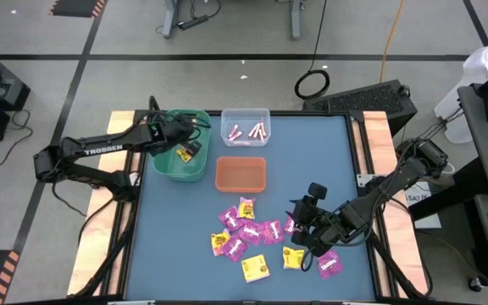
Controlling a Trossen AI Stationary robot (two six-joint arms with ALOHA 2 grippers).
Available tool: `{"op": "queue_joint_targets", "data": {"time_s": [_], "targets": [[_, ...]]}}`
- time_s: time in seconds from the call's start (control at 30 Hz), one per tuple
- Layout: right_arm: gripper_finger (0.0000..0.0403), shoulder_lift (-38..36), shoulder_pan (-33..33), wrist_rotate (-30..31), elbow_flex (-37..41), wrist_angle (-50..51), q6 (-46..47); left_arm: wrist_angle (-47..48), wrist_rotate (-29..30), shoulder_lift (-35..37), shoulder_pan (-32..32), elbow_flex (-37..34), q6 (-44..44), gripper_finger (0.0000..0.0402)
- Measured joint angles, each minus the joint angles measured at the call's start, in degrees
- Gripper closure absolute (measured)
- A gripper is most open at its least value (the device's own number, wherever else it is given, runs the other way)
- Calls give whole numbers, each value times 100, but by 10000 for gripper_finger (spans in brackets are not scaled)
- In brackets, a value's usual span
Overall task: Sort candy
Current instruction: Put the yellow candy into the green bin
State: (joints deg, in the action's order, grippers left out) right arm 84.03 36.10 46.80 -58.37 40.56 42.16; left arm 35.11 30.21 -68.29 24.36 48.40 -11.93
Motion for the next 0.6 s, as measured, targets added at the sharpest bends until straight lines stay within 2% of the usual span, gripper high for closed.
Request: {"op": "queue_joint_targets", "data": {"time_s": [0.13,0.33,0.6], "targets": [[250,0,0,-1,0,2,-64,335,-489,-2,-9,0,-277,396],[250,0,2,-41,0,2,-84,353,-509,-2,-4,0,-279,396],[250,0,83,-67,0,6,-110,492,-1065,-4,-4,0,-423,395]]}}
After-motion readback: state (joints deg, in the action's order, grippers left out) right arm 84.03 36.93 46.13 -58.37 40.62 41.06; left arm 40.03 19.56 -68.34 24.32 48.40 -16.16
